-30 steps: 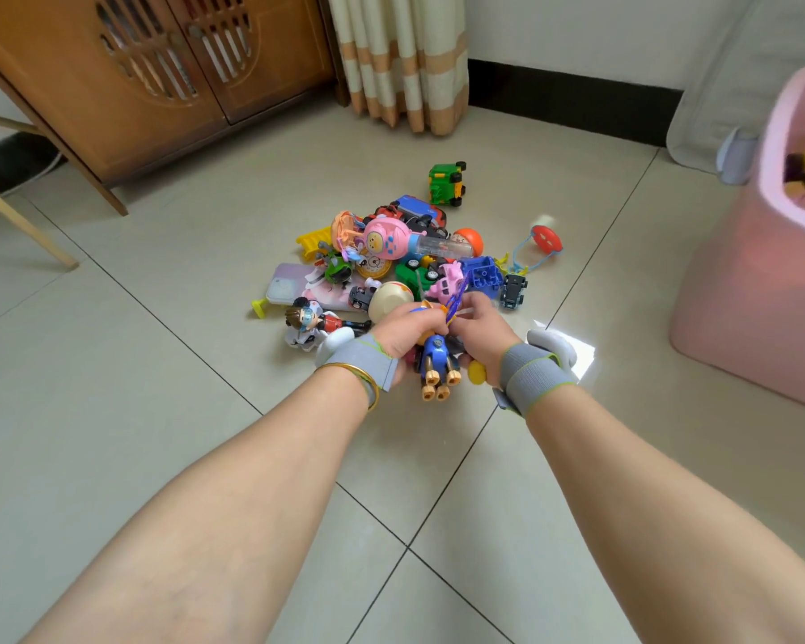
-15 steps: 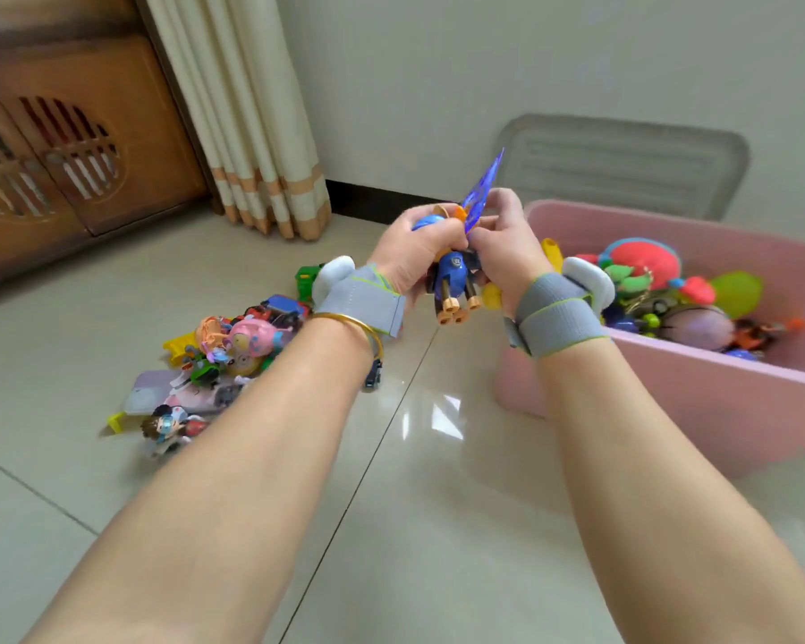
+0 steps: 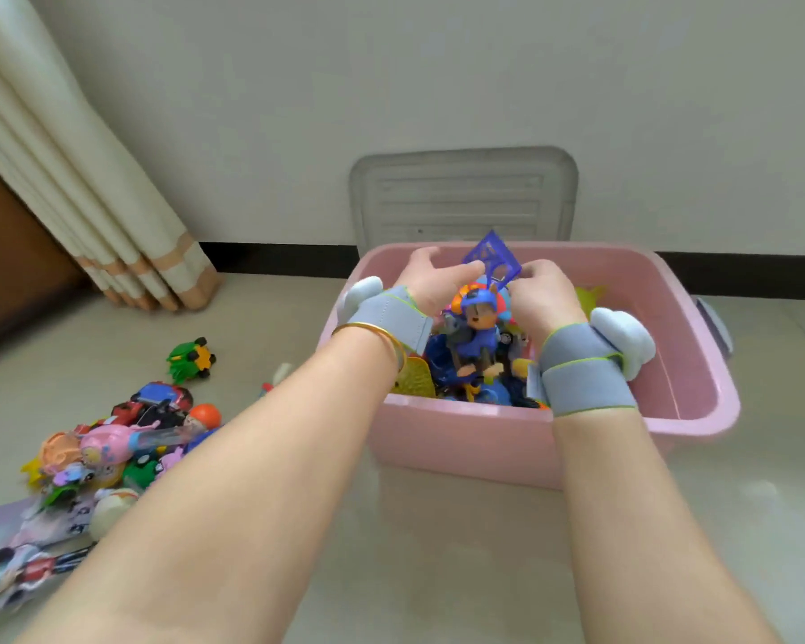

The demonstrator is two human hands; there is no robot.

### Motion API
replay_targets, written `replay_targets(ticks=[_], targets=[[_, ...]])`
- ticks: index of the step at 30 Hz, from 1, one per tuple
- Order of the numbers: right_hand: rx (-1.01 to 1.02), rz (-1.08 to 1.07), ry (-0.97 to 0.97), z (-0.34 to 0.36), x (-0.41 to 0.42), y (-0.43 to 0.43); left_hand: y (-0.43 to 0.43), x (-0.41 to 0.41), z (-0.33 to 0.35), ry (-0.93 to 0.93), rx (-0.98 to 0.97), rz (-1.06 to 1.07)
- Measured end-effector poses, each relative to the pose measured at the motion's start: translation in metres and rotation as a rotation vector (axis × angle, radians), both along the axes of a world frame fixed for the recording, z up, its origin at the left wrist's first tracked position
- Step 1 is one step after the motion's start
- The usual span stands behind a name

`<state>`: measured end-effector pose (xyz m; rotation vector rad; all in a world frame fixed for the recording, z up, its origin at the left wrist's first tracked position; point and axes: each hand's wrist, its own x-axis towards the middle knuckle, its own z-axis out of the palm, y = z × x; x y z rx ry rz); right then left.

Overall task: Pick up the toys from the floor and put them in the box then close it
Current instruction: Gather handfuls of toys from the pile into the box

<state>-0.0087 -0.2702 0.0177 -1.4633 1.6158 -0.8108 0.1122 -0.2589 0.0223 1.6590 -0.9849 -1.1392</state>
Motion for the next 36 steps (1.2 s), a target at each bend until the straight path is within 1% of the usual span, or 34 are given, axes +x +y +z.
replay_targets(ticks=[2, 4, 5, 7, 8, 9, 11, 12, 15, 17, 20, 21, 23, 24, 25, 26, 28, 29, 30, 33, 36], targets=[[0.014, 0.020, 0.081, 0.002, -0.012, -0.003, -0.013, -0.008, 0.001, -0.023, 0.056, 0.023], [-0.013, 0.046, 0.085, 0.008, -0.010, -0.002, -0.011, -0.007, 0.006, -0.038, 0.089, 0.065], [-0.043, 0.047, 0.074, 0.014, -0.005, -0.001, -0.008, -0.006, 0.009, -0.054, 0.040, 0.107], [-0.109, 0.045, 0.015, 0.028, 0.007, 0.000, -0.004, 0.001, 0.021, 0.052, -0.051, 0.158], [-0.137, 0.050, -0.030, 0.034, 0.016, 0.001, -0.006, 0.014, 0.018, 0.072, -0.084, 0.116], [-0.159, 0.068, -0.080, 0.040, 0.026, 0.003, -0.002, 0.022, 0.021, 0.089, -0.051, 0.131], [-0.171, 0.145, -0.169, 0.048, 0.051, 0.008, 0.012, 0.043, 0.019, -0.061, -0.005, 0.238], [-0.172, 0.194, -0.202, 0.049, 0.066, 0.013, 0.019, 0.061, 0.015, -0.101, 0.019, 0.291], [-0.161, 0.372, -0.254, 0.043, 0.122, 0.039, 0.057, 0.119, -0.004, -0.282, 0.056, 0.423], [-0.139, 0.481, -0.227, 0.029, 0.159, 0.057, 0.089, 0.159, -0.018, -0.325, 0.116, 0.492], [-0.102, 0.580, -0.114, -0.006, 0.230, 0.089, 0.140, 0.235, -0.050, -0.344, 0.237, 0.542], [-0.085, 0.613, -0.056, -0.022, 0.262, 0.102, 0.159, 0.268, -0.066, -0.354, 0.267, 0.536], [-0.041, 0.622, 0.044, -0.059, 0.281, 0.107, 0.173, 0.296, -0.086, -0.464, 0.299, 0.512], [-0.034, 0.601, 0.085, -0.080, 0.297, 0.114, 0.177, 0.321, -0.100, -0.484, 0.300, 0.489], [-0.024, 0.572, 0.148, -0.102, 0.313, 0.119, 0.176, 0.345, -0.115, -0.489, 0.302, 0.472], [-0.026, 0.532, 0.157, -0.111, 0.308, 0.115, 0.166, 0.354, -0.117, -0.526, 0.312, 0.453], [-0.005, 0.484, 0.219, -0.135, 0.323, 0.122, 0.154, 0.386, -0.129, -0.564, 0.350, 0.410], [-0.008, 0.428, 0.266, -0.140, 0.338, 0.119, 0.140, 0.405, -0.130, -0.577, 0.330, 0.348], [-0.012, 0.396, 0.295, -0.142, 0.343, 0.114, 0.128, 0.411, -0.130, -0.587, 0.317, 0.269], [0.060, 0.348, 0.388, -0.157, 0.359, 0.101, 0.115, 0.409, -0.135, -0.610, 0.314, 0.155], [0.106, 0.291, 0.428, -0.169, 0.386, 0.095, 0.124, 0.411, -0.156, -0.724, 0.391, 0.029]])
